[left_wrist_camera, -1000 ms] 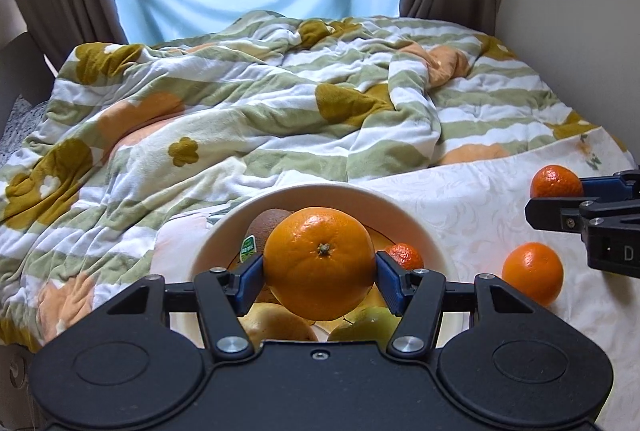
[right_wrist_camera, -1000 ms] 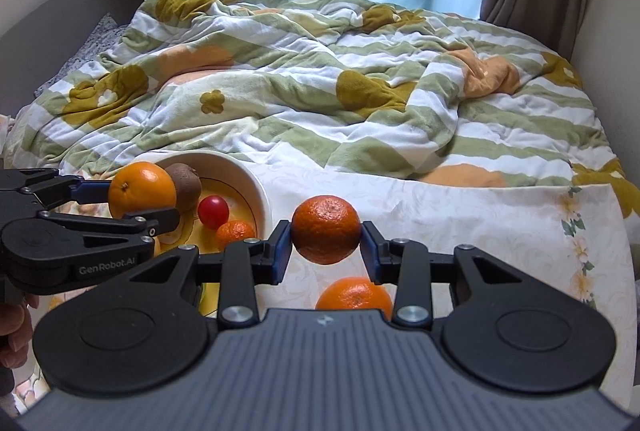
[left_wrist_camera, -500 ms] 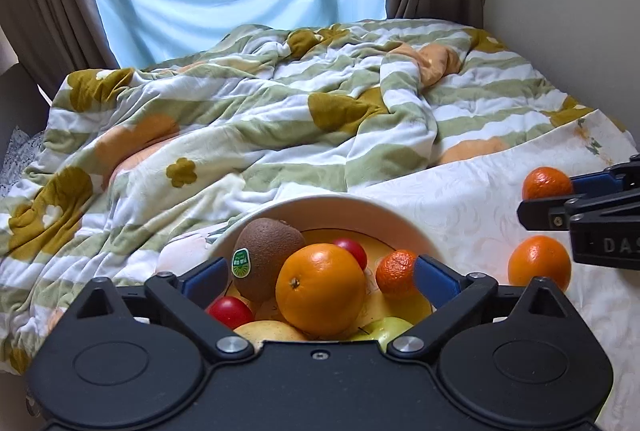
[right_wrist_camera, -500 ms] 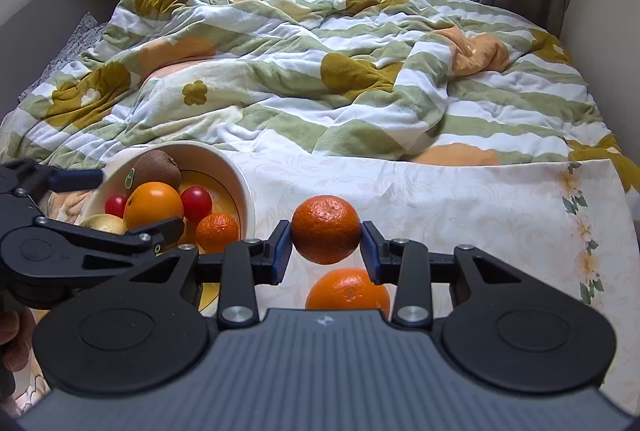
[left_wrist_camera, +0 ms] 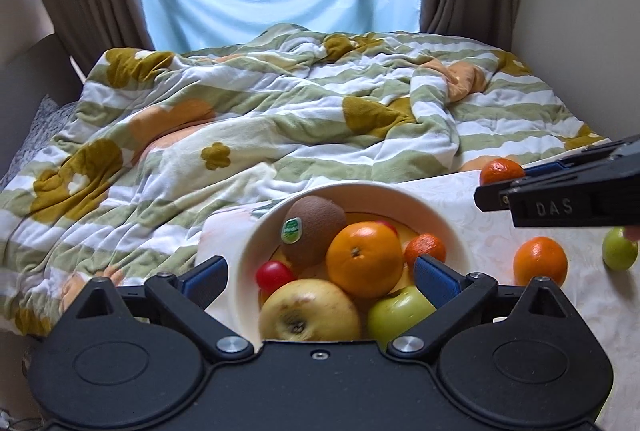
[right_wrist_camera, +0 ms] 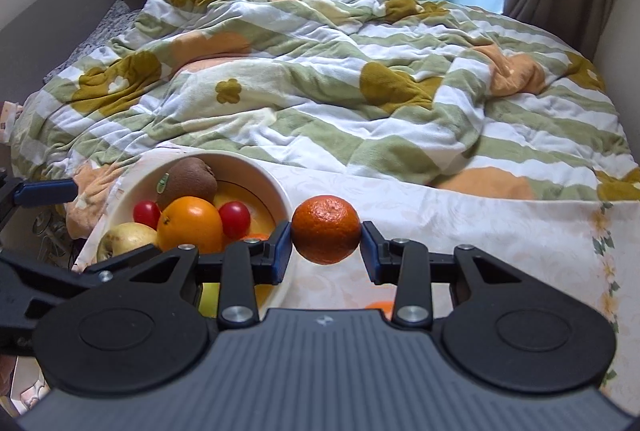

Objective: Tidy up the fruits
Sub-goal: 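Carry both citrus fruits over the bowl and release them inside, then grasp the last orange with the left tool while the right grasps the green apple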

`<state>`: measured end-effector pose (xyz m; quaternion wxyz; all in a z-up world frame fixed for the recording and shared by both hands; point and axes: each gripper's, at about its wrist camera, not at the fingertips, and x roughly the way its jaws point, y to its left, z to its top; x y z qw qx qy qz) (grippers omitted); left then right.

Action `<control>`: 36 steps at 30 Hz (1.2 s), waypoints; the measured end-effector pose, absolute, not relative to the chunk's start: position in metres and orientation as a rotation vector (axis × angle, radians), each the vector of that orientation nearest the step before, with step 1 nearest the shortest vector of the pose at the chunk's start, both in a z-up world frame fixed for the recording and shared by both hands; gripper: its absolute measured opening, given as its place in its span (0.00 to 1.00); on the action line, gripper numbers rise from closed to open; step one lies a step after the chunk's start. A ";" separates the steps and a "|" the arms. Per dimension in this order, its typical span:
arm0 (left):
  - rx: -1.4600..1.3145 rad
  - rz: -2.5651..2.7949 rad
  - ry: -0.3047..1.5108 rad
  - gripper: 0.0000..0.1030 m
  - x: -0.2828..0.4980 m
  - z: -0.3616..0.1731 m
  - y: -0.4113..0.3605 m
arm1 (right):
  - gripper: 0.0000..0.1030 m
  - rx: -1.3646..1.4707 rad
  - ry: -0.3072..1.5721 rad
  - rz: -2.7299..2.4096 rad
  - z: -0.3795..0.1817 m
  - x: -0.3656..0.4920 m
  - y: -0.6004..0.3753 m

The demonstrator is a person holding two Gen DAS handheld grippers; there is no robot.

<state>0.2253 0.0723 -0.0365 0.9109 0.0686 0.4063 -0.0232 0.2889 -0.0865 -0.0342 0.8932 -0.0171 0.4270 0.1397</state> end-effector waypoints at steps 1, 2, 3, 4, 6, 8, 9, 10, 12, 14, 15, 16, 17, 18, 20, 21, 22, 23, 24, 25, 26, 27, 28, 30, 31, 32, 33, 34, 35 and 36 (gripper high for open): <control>0.137 -0.036 0.840 0.98 0.223 -0.037 0.076 | 0.51 -0.035 0.888 0.302 -0.035 0.292 -0.083; 0.130 -0.026 0.842 0.98 0.221 -0.037 0.080 | 0.51 -0.035 0.891 0.317 -0.037 0.295 -0.079; 0.123 -0.017 0.845 0.98 0.219 -0.038 0.083 | 0.51 -0.039 0.893 0.330 -0.038 0.298 -0.075; 0.117 -0.009 0.847 0.98 0.217 -0.038 0.086 | 0.51 -0.047 0.895 0.341 -0.040 0.301 -0.071; 0.105 0.006 0.852 0.98 0.213 -0.039 0.091 | 0.51 -0.063 0.894 0.368 -0.045 0.305 -0.063; 0.097 0.014 0.855 0.98 0.210 -0.040 0.095 | 0.51 -0.076 0.896 0.393 -0.050 0.309 -0.055; 0.094 0.016 0.856 0.98 0.209 -0.041 0.096 | 0.51 -0.081 0.895 0.403 -0.052 0.310 -0.052; 0.092 0.018 0.857 0.98 0.208 -0.042 0.097 | 0.51 -0.089 0.895 0.412 -0.056 0.312 -0.049; 0.088 0.019 0.858 0.98 0.206 -0.043 0.098 | 0.51 -0.102 0.901 0.421 -0.062 0.315 -0.043; 0.085 0.018 0.860 0.98 0.206 -0.044 0.098 | 0.51 -0.105 0.905 0.432 -0.067 0.317 -0.039; 0.084 0.018 0.860 0.98 0.206 -0.044 0.098 | 0.51 -0.105 0.906 0.436 -0.069 0.317 -0.038; 0.082 0.017 0.861 0.98 0.205 -0.045 0.098 | 0.51 -0.104 0.907 0.437 -0.071 0.317 -0.037; 0.079 0.016 0.861 0.98 0.205 -0.045 0.099 | 0.55 -0.100 0.902 0.434 -0.071 0.317 -0.037; 0.077 0.015 0.862 0.98 0.205 -0.046 0.099 | 0.65 -0.096 0.893 0.433 -0.071 0.316 -0.037; 0.074 0.012 0.863 0.98 0.205 -0.047 0.098 | 0.76 -0.099 0.877 0.417 -0.070 0.313 -0.037; 0.074 0.011 0.864 0.98 0.205 -0.047 0.098 | 0.87 -0.107 0.868 0.398 -0.069 0.312 -0.038; 0.074 0.011 0.865 0.98 0.204 -0.047 0.098 | 0.92 -0.112 0.861 0.382 -0.069 0.311 -0.039; 0.074 0.011 0.866 0.98 0.204 -0.048 0.098 | 1.00 -0.111 0.854 0.367 -0.069 0.312 -0.040; 0.074 0.010 0.866 0.98 0.203 -0.048 0.097 | 1.00 -0.104 0.850 0.363 -0.068 0.311 -0.042; 0.073 0.009 0.865 0.98 0.203 -0.047 0.097 | 1.00 -0.090 0.850 0.364 -0.068 0.311 -0.045; 0.072 0.008 0.864 0.98 0.202 -0.047 0.096 | 1.00 -0.080 0.854 0.365 -0.068 0.312 -0.046; 0.071 0.007 0.863 0.98 0.201 -0.046 0.095 | 1.00 -0.077 0.856 0.361 -0.067 0.312 -0.048; 0.071 0.005 0.861 0.98 0.199 -0.045 0.095 | 1.00 -0.077 0.855 0.354 -0.067 0.311 -0.049; 0.072 0.001 0.855 0.98 0.197 -0.043 0.093 | 1.00 -0.074 0.850 0.347 -0.065 0.309 -0.051; 0.073 -0.001 0.851 0.98 0.196 -0.041 0.093 | 1.00 -0.070 0.848 0.346 -0.063 0.307 -0.052; 0.075 -0.002 0.847 0.98 0.194 -0.039 0.091 | 1.00 -0.066 0.844 0.344 -0.061 0.305 -0.053; 0.077 -0.005 0.842 0.98 0.193 -0.037 0.089 | 1.00 -0.063 0.840 0.341 -0.059 0.303 -0.055; 0.079 -0.008 0.838 0.98 0.191 -0.036 0.088 | 1.00 -0.062 0.836 0.339 -0.057 0.300 -0.056; 0.082 -0.011 0.834 0.98 0.189 -0.034 0.087 | 1.00 -0.060 0.832 0.337 -0.054 0.297 -0.058; 0.083 -0.015 0.830 0.98 0.187 -0.032 0.085 | 1.00 -0.054 0.829 0.336 -0.051 0.294 -0.061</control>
